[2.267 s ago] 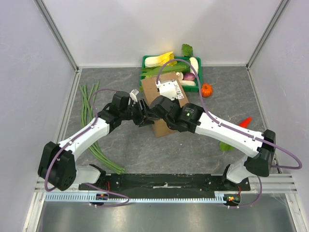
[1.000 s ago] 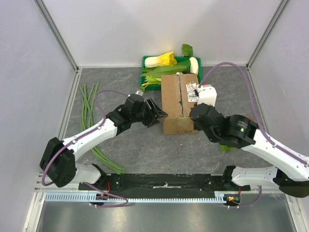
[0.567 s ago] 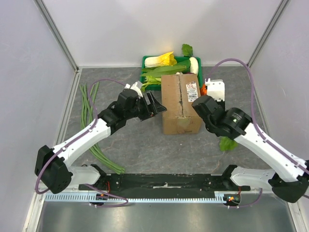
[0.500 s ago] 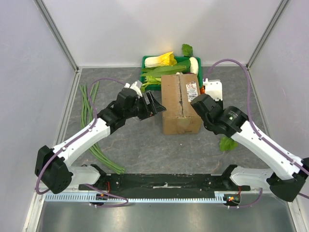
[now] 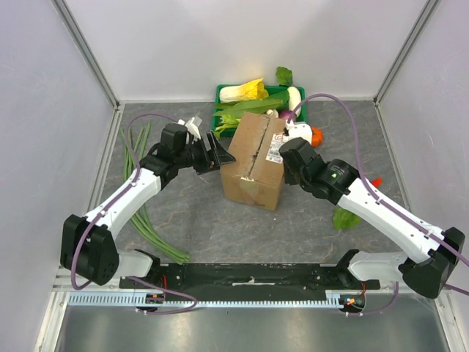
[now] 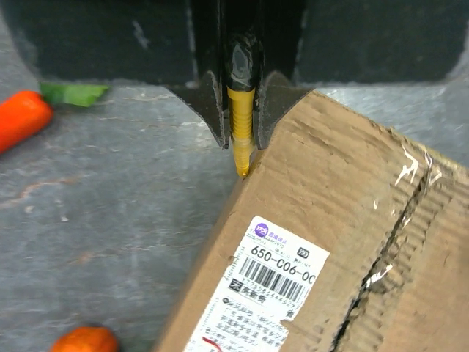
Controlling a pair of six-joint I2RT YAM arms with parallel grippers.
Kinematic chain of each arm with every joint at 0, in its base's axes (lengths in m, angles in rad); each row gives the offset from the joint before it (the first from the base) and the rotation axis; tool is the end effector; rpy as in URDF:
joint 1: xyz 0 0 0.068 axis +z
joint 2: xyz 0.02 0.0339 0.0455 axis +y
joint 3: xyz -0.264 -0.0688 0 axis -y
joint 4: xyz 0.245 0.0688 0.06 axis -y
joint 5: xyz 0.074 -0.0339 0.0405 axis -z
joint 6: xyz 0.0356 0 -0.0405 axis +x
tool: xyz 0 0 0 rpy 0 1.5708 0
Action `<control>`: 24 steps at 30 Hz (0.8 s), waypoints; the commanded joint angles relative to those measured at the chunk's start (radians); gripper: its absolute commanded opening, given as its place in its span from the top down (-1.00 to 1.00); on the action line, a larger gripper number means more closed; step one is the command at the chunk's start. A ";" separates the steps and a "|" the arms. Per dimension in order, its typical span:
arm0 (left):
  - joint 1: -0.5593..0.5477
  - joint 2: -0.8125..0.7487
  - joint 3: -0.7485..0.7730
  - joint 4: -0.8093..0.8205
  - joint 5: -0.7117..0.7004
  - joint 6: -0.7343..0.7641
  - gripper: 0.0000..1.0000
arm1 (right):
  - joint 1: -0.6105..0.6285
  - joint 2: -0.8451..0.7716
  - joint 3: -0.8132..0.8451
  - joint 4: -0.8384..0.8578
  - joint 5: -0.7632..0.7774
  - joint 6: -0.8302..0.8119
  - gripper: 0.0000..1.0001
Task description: Unpack the express box
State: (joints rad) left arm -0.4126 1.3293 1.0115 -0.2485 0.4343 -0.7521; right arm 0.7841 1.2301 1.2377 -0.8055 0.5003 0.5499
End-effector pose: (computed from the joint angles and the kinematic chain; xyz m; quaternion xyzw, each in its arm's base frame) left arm 0.2670 -0.1332 0.2932 -0.0424 0.8611 -0.4163 0.2887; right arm 0.1889 0.1643 0.3488 -0.0122 0.9022 0.0458 0.4288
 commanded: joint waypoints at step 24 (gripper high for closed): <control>0.215 -0.039 0.140 -0.311 -0.187 0.197 -0.60 | 0.142 -0.020 0.232 0.101 -0.314 -0.243 1.00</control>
State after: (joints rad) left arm -0.2039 1.3224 1.0817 -0.4278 0.3855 -0.5652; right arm 0.9268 1.2144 1.3705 -0.7532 0.2749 0.3824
